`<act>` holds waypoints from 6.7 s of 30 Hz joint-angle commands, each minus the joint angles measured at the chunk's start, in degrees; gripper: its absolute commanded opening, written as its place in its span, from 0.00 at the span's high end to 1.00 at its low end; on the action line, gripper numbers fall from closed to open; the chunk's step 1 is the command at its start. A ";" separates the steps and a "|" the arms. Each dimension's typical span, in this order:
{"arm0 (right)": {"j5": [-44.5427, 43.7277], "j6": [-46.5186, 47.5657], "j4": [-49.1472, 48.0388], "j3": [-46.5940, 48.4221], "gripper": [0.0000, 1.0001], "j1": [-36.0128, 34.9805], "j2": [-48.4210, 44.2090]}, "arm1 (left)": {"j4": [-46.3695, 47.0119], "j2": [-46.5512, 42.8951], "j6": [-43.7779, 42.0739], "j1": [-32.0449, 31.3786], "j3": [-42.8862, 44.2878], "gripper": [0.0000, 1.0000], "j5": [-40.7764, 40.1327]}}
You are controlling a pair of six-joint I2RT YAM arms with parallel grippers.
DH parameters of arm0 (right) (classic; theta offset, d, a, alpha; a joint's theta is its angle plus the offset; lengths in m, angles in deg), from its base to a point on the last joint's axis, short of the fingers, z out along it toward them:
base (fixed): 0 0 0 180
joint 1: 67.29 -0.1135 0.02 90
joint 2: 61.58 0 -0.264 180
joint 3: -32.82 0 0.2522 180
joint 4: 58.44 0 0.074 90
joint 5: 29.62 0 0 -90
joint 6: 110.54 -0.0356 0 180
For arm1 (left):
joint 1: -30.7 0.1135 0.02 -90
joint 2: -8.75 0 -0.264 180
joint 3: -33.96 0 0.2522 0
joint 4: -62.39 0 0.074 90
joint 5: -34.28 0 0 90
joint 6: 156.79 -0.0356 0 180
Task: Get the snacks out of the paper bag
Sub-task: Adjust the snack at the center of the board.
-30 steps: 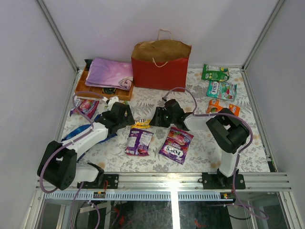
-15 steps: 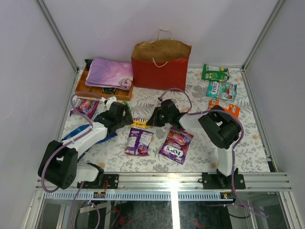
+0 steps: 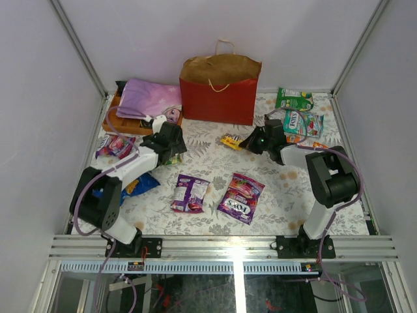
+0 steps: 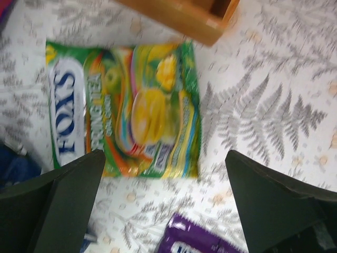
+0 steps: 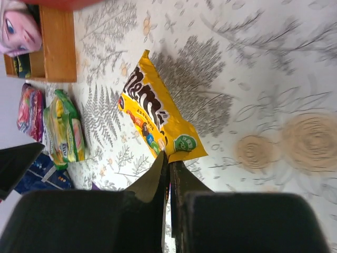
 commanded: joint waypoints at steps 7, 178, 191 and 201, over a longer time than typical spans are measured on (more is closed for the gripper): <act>-0.15 6.20 8.49 5.52 0.68 5.30 -3.10 | -1.84 15.75 -3.73 0.27 15.13 0.22 -6.88; -40.23 16.68 33.77 -7.88 0.01 -25.36 -34.48 | -13.38 -4.23 4.18 -26.48 6.39 0.00 14.10; -5.66 13.33 -10.65 3.55 0.11 -32.92 -16.35 | -17.24 -28.86 0.12 31.04 -1.90 0.00 50.21; 11.47 6.06 -12.30 36.57 0.23 -36.86 21.88 | -9.19 -28.17 5.79 46.69 -5.18 0.00 58.26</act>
